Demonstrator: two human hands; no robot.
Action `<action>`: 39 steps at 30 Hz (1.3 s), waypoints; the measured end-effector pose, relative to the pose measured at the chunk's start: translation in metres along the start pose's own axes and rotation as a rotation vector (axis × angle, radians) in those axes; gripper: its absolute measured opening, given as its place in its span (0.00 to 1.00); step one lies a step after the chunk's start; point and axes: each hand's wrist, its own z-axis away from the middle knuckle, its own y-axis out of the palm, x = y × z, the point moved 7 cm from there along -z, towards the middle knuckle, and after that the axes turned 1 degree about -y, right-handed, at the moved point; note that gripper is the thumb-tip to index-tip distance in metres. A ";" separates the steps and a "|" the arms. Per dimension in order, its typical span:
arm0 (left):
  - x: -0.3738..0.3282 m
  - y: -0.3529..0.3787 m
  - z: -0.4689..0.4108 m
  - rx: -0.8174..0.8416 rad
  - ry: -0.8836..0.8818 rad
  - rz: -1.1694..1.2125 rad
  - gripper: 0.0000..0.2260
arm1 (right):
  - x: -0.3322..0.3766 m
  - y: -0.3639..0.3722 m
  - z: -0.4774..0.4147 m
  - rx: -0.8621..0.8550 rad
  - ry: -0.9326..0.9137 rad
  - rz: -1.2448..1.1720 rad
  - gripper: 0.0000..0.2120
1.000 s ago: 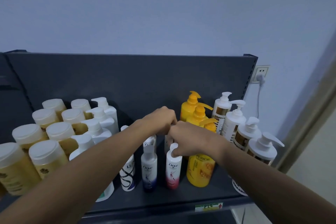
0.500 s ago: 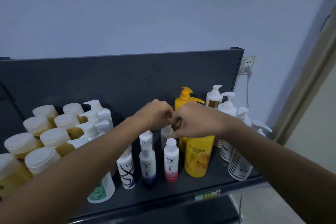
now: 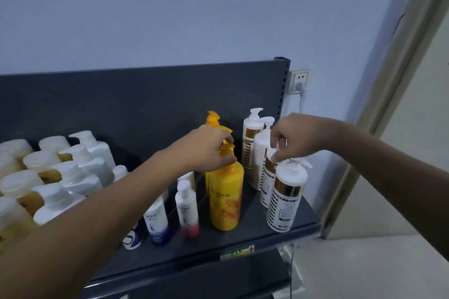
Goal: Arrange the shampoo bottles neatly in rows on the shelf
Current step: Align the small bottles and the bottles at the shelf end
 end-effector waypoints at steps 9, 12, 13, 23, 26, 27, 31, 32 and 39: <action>-0.008 0.019 -0.004 -0.077 -0.181 -0.055 0.25 | -0.038 0.045 0.002 0.076 -0.014 -0.024 0.17; 0.000 0.025 -0.008 -0.060 -0.249 0.006 0.25 | -0.040 0.045 -0.003 0.070 -0.013 -0.016 0.16; 0.001 0.027 -0.009 -0.059 -0.267 0.022 0.24 | -0.039 0.044 -0.004 0.036 -0.018 0.000 0.16; 0.006 0.030 -0.011 -0.023 -0.301 0.033 0.17 | -0.044 0.045 0.000 -0.176 -0.010 -0.050 0.19; 0.007 0.031 -0.012 -0.021 -0.281 0.052 0.18 | -0.045 0.046 0.000 -0.179 -0.008 -0.080 0.19; 0.005 0.030 -0.012 -0.022 -0.274 0.052 0.18 | -0.045 0.046 -0.001 -0.183 -0.009 -0.093 0.19; 0.004 0.031 -0.016 -0.022 -0.264 0.051 0.19 | -0.045 0.045 -0.003 -0.207 -0.015 -0.099 0.17; 0.004 0.031 -0.017 -0.018 -0.264 0.044 0.20 | -0.044 0.045 -0.004 -0.207 -0.016 -0.095 0.17; 0.007 0.029 -0.015 -0.028 -0.236 0.044 0.20 | -0.046 0.047 -0.010 -0.125 -0.049 -0.123 0.17</action>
